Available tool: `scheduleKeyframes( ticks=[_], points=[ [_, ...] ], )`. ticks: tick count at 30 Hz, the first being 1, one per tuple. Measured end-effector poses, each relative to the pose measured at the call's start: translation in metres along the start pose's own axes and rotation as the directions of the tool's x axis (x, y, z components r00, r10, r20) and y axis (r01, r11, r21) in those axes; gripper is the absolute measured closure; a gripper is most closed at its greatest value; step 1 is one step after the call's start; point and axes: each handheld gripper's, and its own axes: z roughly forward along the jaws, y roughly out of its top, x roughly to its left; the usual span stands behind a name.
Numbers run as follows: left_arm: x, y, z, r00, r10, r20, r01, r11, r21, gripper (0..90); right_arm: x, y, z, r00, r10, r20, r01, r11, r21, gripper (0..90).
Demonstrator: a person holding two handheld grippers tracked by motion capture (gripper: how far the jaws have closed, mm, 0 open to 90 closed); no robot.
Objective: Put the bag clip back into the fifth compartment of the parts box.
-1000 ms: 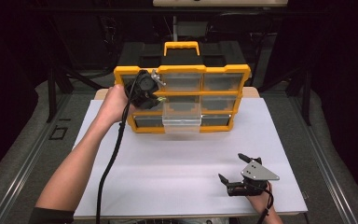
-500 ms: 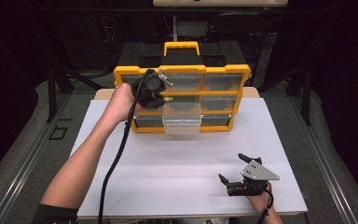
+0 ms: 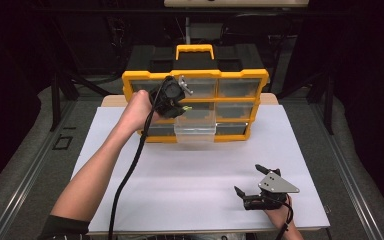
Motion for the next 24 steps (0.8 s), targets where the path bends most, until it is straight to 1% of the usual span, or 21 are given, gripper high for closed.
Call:
scheduleKeyframes(
  ticks=[7, 13, 16, 21, 24],
  points=[
    [-0.002, 0.003, 0.006, 0.9996, 0.008, 0.026, -0.007, 0.9999, -0.007, 80.2, 0.000, 0.000, 0.000, 1.0000, 0.001, -0.002, -0.001, 1.000, 0.000, 1.5],
    [-0.003, 0.004, 0.012, 0.9988, 0.004, 0.049, -0.004, 0.9999, -0.012, 80.2, 0.000, 0.000, 0.001, 1.0000, 0.000, -0.002, 0.000, 1.000, -0.003, 1.5],
    [-0.004, 0.004, 0.015, 0.9984, 0.010, 0.055, -0.009, 0.9999, -0.009, 80.1, 0.001, 0.000, 0.000, 1.0000, 0.000, -0.003, 0.000, 1.000, -0.001, 1.5],
    [-0.004, 0.005, 0.019, 0.9980, 0.008, 0.062, -0.008, 0.9999, -0.009, 80.1, 0.001, 0.000, 0.000, 1.0000, -0.002, -0.005, 0.002, 1.000, -0.001, 1.5],
    [-0.004, 0.005, 0.023, 0.9979, 0.006, 0.065, -0.006, 1.0000, 0.001, 80.0, 0.000, 0.000, 0.000, 1.0000, -0.001, -0.004, 0.001, 1.000, 0.000, 1.5]
  ],
)
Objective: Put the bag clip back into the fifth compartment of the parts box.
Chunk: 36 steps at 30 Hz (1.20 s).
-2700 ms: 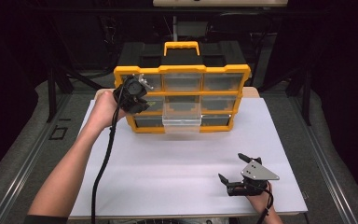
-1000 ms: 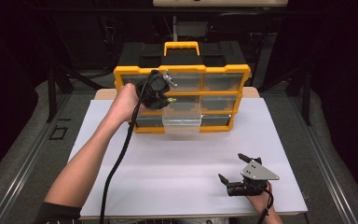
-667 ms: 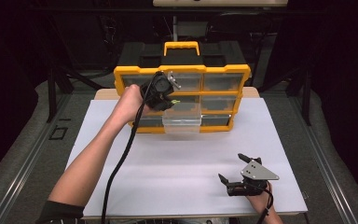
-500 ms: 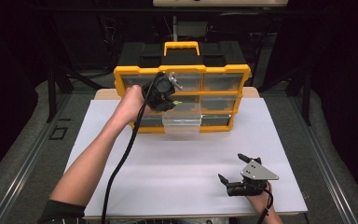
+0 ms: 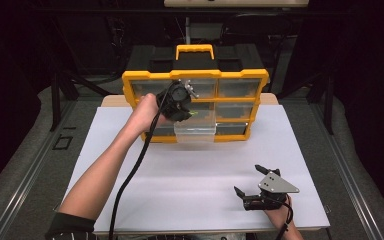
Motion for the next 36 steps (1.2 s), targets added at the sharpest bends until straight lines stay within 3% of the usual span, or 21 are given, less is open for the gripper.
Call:
scheduleKeyframes(
  ticks=[32, 35, 36],
  points=[
    [0.001, -0.005, 0.028, 0.9989, -0.024, 0.041, 0.022, 0.9988, 0.043, 79.1, -0.001, -0.001, -0.001, 1.0000, 0.006, 0.002, -0.006, 1.000, 0.001, 1.5],
    [0.002, -0.005, 0.027, 0.9986, -0.036, 0.040, 0.034, 0.9989, 0.033, 67.2, -0.001, -0.001, -0.001, 1.0000, 0.006, 0.002, -0.006, 1.000, 0.001, 1.5],
    [0.003, -0.005, 0.026, 0.9985, -0.038, 0.040, 0.037, 0.9989, 0.030, 67.2, -0.001, -0.001, -0.001, 1.0000, 0.005, 0.001, -0.005, 1.000, 0.002, 1.5]
  ],
)
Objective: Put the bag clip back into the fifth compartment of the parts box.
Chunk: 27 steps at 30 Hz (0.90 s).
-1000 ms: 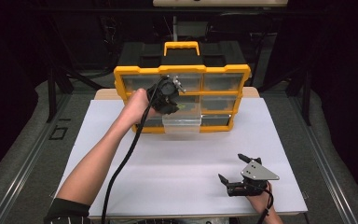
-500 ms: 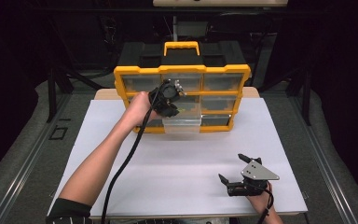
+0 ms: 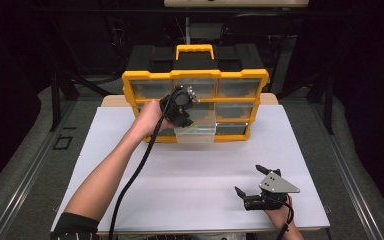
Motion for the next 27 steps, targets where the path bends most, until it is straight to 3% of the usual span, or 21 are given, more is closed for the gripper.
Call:
scheduleKeyframes(
  ticks=[3, 8, 10, 17, 20, 27],
  points=[
    [0.001, -0.001, -0.008, 1.0000, -0.008, -0.004, 0.008, 0.9997, -0.022, 54.9, 0.000, 0.000, 0.000, 1.0000, 0.000, 0.000, 0.000, 1.000, 0.000, 1.5],
    [0.005, -0.005, -0.025, 0.9991, -0.027, -0.032, 0.024, 0.9974, -0.068, 46.7, 0.000, -0.001, 0.001, 1.0000, 0.003, -0.002, -0.003, 1.000, 0.005, 1.5],
    [0.006, -0.008, -0.033, 0.9988, -0.030, -0.038, 0.027, 0.9963, -0.082, 39.3, 0.000, 0.000, 0.001, 1.0000, 0.001, 0.000, -0.001, 1.000, 0.005, 1.5],
    [0.011, -0.018, -0.046, 0.9985, -0.043, -0.034, 0.040, 0.9962, -0.078, 26.8, 0.000, -0.001, 0.001, 1.0000, 0.001, -0.002, -0.001, 1.000, 0.012, 1.5],
    [0.015, -0.029, -0.053, 0.9979, -0.056, -0.031, 0.054, 0.9956, -0.076, 16.3, -0.001, -0.001, 0.002, 1.0000, 0.004, -0.007, -0.004, 1.000, 0.017, 1.5],
    [0.013, -0.046, -0.062, 0.9970, -0.068, -0.036, 0.064, 0.9941, -0.087, 4.4, -0.001, -0.001, 0.003, 1.0000, 0.004, -0.009, -0.004, 1.000, 0.020, 1.5]
  ],
)
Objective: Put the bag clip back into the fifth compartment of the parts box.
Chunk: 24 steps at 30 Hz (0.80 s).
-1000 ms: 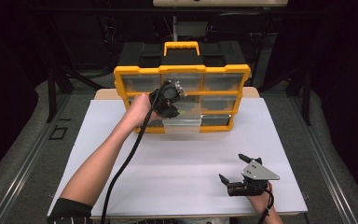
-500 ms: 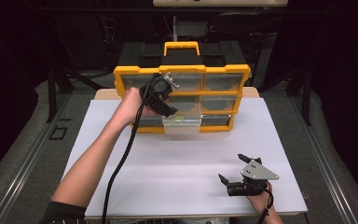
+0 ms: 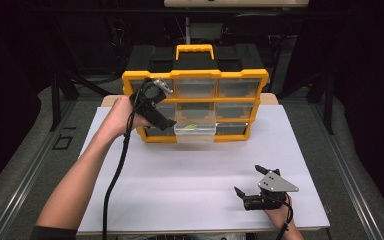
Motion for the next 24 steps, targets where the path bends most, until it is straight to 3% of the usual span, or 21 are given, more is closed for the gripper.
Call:
scheduleKeyframes(
  ticks=[13, 20, 24],
  points=[
    [-0.015, -0.050, 0.000, 0.9989, -0.019, -0.042, 0.020, 0.9991, 0.038, 0.1, 0.000, 0.000, 0.001, 1.0000, -0.005, 0.000, 0.005, 1.000, 0.000, 1.4],
    [-0.023, -0.079, 0.006, 0.9960, -0.040, -0.080, 0.041, 0.9990, 0.017, 0.0, 0.001, 0.000, 0.001, 1.0000, -0.001, 0.000, 0.001, 1.000, 0.004, 1.4],
    [-0.027, -0.095, 0.011, 0.9950, -0.057, -0.082, 0.058, 0.9981, 0.020, 0.0, 0.001, 0.000, 0.001, 1.0000, 0.000, 0.002, 0.000, 1.000, 0.006, 1.5]
  ],
)
